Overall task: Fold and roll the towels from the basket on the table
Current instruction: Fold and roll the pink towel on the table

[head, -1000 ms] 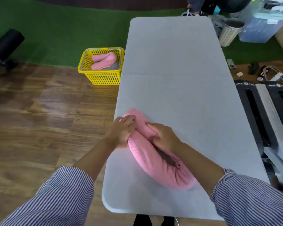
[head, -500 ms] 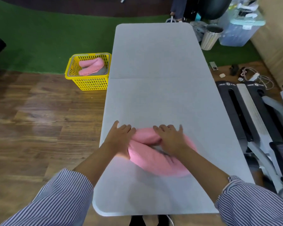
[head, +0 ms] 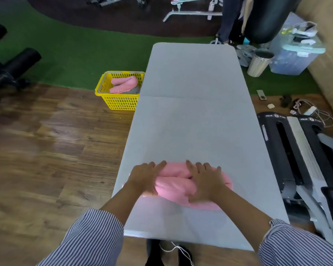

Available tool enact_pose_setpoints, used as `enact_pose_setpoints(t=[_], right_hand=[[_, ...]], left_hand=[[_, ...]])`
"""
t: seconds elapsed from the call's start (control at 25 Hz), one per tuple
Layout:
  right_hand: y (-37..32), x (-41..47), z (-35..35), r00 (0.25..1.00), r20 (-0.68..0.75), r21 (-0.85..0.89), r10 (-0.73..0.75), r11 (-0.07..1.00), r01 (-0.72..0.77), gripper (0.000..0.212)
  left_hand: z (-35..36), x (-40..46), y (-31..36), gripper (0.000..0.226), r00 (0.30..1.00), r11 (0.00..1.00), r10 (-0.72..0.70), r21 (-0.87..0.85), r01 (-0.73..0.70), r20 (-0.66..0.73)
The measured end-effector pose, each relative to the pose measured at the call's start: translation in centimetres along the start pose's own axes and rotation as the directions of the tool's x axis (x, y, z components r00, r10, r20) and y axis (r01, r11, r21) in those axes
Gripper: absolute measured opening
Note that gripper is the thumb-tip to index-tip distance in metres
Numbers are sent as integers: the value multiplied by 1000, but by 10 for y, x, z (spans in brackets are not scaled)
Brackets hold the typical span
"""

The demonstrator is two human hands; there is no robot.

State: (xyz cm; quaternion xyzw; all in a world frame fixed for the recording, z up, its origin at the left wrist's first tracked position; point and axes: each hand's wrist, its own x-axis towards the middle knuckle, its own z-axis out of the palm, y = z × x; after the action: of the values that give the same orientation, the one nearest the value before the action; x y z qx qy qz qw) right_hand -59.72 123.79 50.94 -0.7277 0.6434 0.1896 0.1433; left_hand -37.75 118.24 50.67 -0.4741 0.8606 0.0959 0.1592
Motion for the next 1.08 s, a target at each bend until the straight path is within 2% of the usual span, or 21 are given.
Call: enact_pose_setpoints(t=[0.08, 0.12, 0.24, 0.36, 0.56, 0.72, 0.92, 1.08], right_hand=[[-1, -4, 3, 993, 119, -77, 14, 997, -5, 140], [-3, -5, 3, 992, 122, -115, 14, 993, 0, 139], [-14, 1, -3, 999, -10, -105, -33, 994, 32, 114], [-39, 15, -20, 989, -120, -72, -83, 995, 75, 97], [-114, 48, -60, 951, -256, -100, -173, 983, 152, 93], [-199, 80, -102, 910, -364, -108, -196, 980, 168, 94], [-304, 111, -134, 897, -396, -87, -196, 980, 176, 97], [-347, 133, -140, 898, -404, -67, -174, 985, 160, 97]], left_hand=[[2, -11, 5, 96, 1000, 999, -29, -26, 29, 6], [5, -17, 8, 96, 999, 998, -46, -44, 47, 10], [10, -36, 7, 96, 993, 991, -120, -60, 119, -13], [11, -52, -21, 93, 976, 978, -202, -68, 197, -77], [4, -81, -111, 90, 940, 957, -286, -100, 272, -186], [-11, -111, -210, 94, 923, 960, -280, -60, 274, -265], [-15, -150, -321, 94, 911, 960, -275, -30, 279, -307], [-8, -154, -375, 93, 932, 967, -242, 11, 254, -269]])
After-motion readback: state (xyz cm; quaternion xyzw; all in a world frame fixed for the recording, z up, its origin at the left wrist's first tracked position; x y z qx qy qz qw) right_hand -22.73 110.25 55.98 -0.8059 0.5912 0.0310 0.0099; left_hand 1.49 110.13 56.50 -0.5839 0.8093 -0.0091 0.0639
